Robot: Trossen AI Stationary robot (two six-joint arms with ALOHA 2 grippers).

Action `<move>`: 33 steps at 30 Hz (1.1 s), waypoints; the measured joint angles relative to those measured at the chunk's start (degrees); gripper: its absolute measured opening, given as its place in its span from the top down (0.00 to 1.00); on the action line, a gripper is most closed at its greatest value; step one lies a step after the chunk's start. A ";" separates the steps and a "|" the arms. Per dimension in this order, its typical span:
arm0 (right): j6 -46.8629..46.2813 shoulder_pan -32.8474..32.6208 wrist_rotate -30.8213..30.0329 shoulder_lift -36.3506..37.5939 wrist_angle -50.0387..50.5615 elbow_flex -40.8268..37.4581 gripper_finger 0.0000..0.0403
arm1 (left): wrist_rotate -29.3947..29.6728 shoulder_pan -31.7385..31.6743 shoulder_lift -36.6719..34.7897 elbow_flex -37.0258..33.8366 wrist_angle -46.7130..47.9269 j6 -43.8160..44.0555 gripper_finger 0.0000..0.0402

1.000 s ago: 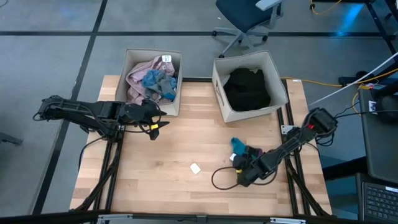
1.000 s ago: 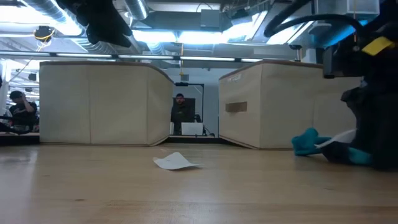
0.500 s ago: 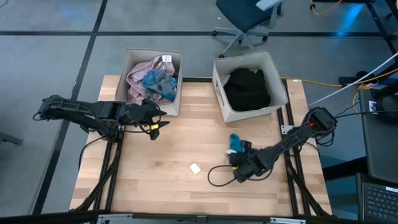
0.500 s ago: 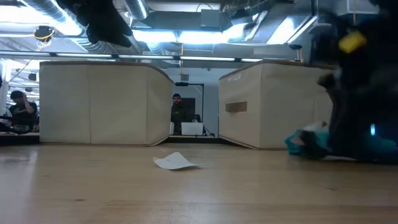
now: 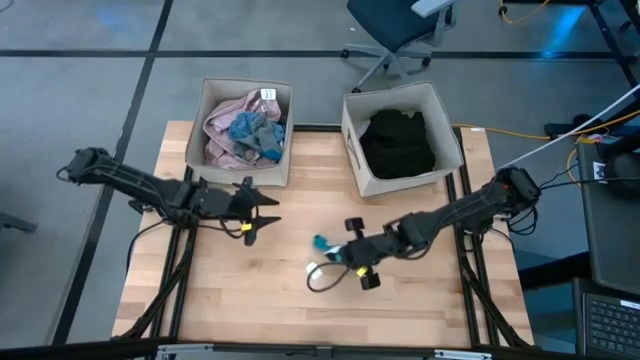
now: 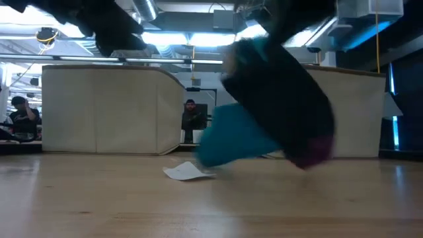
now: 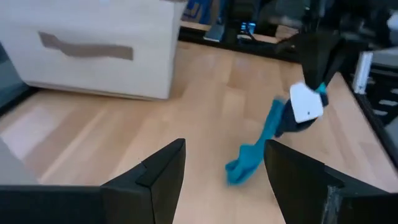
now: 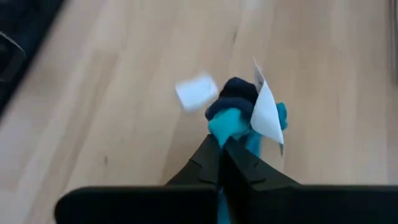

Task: Sort clothes
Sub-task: Put the dark blue sock into the left brown laundry organizer

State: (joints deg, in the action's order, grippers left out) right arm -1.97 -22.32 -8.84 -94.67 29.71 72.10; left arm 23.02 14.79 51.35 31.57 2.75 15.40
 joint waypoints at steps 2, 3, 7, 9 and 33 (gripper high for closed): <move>3.32 1.37 2.28 0.01 -0.94 2.26 0.99 | -0.02 1.11 0.02 -0.46 0.08 1.27 0.48; 4.96 1.91 2.84 0.04 -2.02 3.21 0.99 | -0.01 1.67 0.00 -0.59 0.35 2.06 0.48; 11.76 3.83 5.07 0.04 -6.62 6.48 0.99 | -0.08 3.04 -1.11 -0.63 4.94 5.27 0.48; 14.77 4.79 5.94 0.04 -9.08 7.70 0.99 | 0.03 3.75 -2.56 -0.63 7.38 6.73 0.48; 23.34 27.81 9.43 -4.24 -51.50 8.69 0.99 | 21.23 5.09 -22.64 -0.60 20.25 3.29 0.48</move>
State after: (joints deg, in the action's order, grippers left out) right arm 21.38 5.49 0.59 -98.91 -21.79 80.78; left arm 44.25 19.88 28.72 30.96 22.99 18.69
